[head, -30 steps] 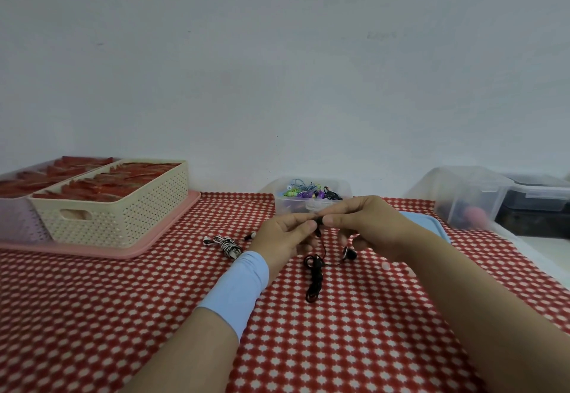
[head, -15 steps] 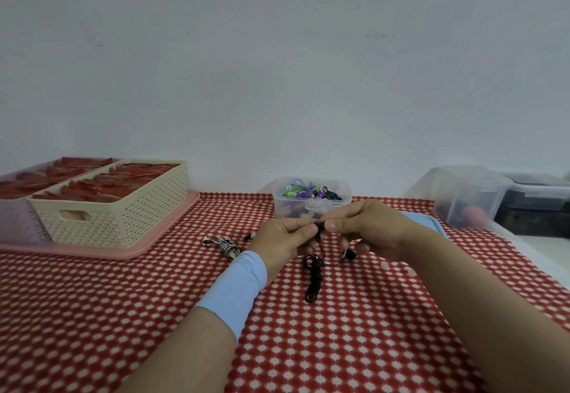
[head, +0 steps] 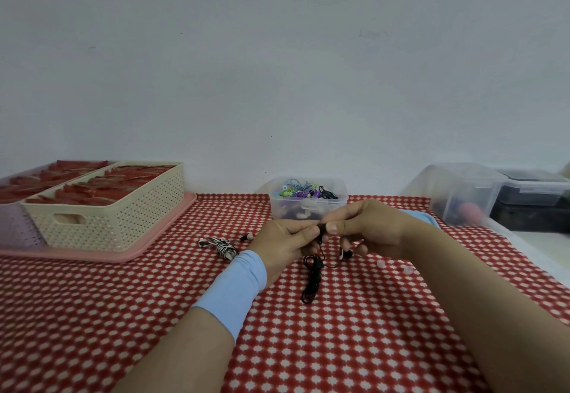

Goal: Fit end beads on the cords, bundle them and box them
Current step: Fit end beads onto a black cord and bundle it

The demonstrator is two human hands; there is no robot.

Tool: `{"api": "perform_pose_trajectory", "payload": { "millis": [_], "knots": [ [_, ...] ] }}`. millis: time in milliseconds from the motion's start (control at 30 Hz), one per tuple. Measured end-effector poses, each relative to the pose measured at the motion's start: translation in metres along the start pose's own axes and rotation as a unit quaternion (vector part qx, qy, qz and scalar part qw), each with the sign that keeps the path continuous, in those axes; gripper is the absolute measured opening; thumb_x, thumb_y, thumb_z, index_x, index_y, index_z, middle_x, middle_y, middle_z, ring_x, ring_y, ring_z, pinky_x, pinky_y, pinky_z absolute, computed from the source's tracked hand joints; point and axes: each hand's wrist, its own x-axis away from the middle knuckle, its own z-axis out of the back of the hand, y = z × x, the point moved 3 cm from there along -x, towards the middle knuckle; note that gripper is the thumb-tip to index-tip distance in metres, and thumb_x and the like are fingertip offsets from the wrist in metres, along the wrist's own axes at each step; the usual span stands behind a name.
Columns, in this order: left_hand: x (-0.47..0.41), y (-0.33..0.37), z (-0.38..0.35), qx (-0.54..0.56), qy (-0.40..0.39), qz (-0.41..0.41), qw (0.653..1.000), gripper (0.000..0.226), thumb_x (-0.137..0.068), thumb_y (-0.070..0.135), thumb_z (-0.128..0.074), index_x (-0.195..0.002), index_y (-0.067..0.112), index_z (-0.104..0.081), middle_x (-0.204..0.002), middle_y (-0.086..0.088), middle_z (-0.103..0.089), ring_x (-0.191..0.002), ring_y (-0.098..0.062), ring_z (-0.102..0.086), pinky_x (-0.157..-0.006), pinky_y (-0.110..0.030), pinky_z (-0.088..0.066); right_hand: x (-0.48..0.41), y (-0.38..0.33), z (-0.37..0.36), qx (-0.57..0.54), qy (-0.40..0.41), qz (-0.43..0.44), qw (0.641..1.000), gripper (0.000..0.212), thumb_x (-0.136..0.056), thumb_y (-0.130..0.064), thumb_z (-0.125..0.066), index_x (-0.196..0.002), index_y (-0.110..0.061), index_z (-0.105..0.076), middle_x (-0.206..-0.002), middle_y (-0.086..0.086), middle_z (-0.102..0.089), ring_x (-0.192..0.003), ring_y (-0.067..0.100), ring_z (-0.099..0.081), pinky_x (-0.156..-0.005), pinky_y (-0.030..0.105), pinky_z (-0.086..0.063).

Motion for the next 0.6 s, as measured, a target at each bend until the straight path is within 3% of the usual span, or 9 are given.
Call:
{"api": "perform_pose_trajectory", "payload": {
  "millis": [200,367,500,600],
  "knots": [
    [0.003,0.007,-0.005,-0.005,0.005,-0.009,1.000,0.021,-0.095,0.004,-0.058,-0.109,0.010,-0.073,-0.109,-0.012,-0.074,-0.094,-0.019,-0.067,-0.088,-0.033,-0.057,0.002,-0.003,0.000,0.003,0.017,0.001,1.000,0.024,-0.068,-0.016,-0.079,-0.090,-0.005,-0.078,-0.075,0.011,-0.069,-0.050,0.012,-0.056,-0.039,0.020,-0.041],
    [0.000,0.004,-0.005,0.047,0.018,-0.008,0.999,0.022,-0.095,0.007,-0.057,-0.110,0.007,-0.074,-0.109,-0.016,-0.071,-0.095,-0.022,-0.063,-0.091,-0.039,-0.054,0.003,-0.005,-0.004,-0.008,0.074,0.060,0.995,0.011,-0.084,-0.004,-0.076,-0.093,-0.009,-0.074,-0.073,0.008,-0.070,-0.049,0.016,-0.057,-0.043,0.026,-0.045],
    [-0.002,0.003,-0.003,0.072,0.045,0.005,0.996,0.019,-0.097,0.010,-0.056,-0.107,0.006,-0.071,-0.092,-0.011,-0.072,-0.080,-0.018,-0.063,-0.068,-0.026,-0.058,0.004,-0.011,-0.009,0.032,0.078,0.115,0.990,0.014,-0.091,-0.004,-0.071,-0.102,-0.010,-0.078,-0.078,0.010,-0.074,-0.054,0.017,-0.061,-0.045,0.028,-0.049],
    [-0.001,0.003,-0.002,0.074,0.041,0.013,0.996,0.017,-0.097,0.010,-0.056,-0.105,0.005,-0.070,-0.087,-0.008,-0.073,-0.072,-0.012,-0.066,-0.063,-0.022,-0.056,0.006,-0.013,-0.009,0.052,0.077,0.117,0.989,0.014,-0.092,-0.004,-0.071,-0.102,-0.009,-0.080,-0.087,0.018,-0.076,-0.057,0.018,-0.061,-0.046,0.029,-0.051]
  ]
}}
